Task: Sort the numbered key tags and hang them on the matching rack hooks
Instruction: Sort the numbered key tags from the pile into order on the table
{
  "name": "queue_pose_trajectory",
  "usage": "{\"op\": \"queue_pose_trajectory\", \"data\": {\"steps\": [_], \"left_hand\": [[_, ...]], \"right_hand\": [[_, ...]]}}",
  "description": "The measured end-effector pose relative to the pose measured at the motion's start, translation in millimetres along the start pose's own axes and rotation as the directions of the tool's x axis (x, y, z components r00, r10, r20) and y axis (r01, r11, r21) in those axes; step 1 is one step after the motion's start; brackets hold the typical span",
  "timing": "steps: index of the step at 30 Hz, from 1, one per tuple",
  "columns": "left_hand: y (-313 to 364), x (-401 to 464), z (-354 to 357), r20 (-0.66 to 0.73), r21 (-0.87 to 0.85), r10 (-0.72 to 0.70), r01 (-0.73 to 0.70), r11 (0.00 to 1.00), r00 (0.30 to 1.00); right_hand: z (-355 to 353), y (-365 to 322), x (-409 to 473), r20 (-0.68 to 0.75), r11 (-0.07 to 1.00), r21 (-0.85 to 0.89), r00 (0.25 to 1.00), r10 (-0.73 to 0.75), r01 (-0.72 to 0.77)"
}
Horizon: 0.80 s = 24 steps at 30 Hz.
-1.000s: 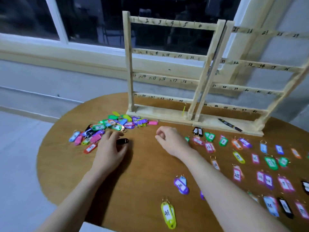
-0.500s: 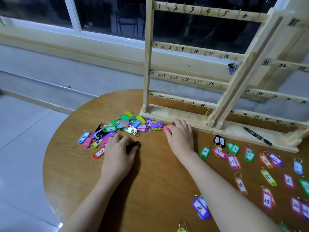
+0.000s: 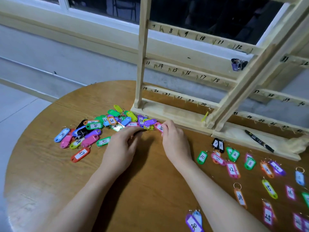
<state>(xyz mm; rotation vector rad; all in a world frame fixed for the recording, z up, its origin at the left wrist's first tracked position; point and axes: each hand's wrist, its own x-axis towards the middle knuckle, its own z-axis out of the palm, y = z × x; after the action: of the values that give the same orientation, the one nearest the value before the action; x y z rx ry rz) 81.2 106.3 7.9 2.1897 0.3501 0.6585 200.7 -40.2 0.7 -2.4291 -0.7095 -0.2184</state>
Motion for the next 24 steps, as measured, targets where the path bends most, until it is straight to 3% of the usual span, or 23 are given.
{"op": "queue_pose_trajectory", "data": {"steps": [5,10,19,24], "left_hand": [[-1,29,14,0.082,0.040,0.060,-0.063,0.997,0.995],[1,42,18,0.111,-0.027,0.097,-0.095,0.995,0.989],[-7,45,16,0.115,-0.191,-0.022,0.044,0.981,0.993],[-10,45,18,0.128,-0.196,0.006,0.019,0.980,0.992]], "right_hand": [[-7,-3,1,0.034,0.995,0.080,0.998,0.061,-0.064],[-6,-1,5,0.028,0.990,0.118,0.997,0.078,-0.081],[4,12,7,0.030,0.969,0.231,0.996,0.079,-0.084],[2,11,5,0.054,0.942,0.316,0.993,0.101,-0.113]]}}
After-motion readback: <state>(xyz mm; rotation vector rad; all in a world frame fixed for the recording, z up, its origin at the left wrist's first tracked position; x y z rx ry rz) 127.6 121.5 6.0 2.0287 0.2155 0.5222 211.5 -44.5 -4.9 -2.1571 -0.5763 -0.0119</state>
